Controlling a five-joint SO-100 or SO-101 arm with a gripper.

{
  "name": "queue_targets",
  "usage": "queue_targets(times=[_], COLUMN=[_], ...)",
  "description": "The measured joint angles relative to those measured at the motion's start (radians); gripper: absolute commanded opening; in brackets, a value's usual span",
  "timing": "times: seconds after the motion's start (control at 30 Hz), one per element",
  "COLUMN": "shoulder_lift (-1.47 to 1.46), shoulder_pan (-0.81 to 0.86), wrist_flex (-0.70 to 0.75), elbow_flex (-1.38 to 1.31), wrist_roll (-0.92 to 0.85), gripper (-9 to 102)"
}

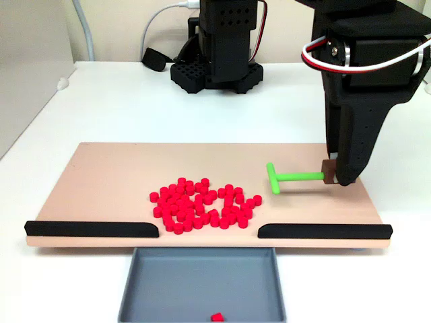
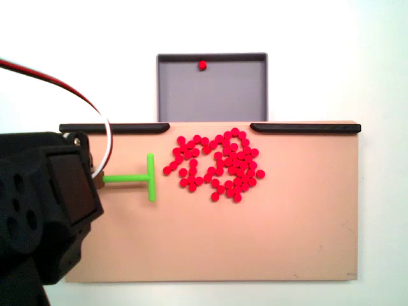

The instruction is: Gather the left side granules

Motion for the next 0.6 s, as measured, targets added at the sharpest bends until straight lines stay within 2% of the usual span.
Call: queue_targets(times=[0.6], shoulder_lift=[-0.044], shoulder_pan=[-0.014], wrist_flex=[-0.005], elbow_flex=[-0.002], wrist_roll=[-0.008], gripper=[0])
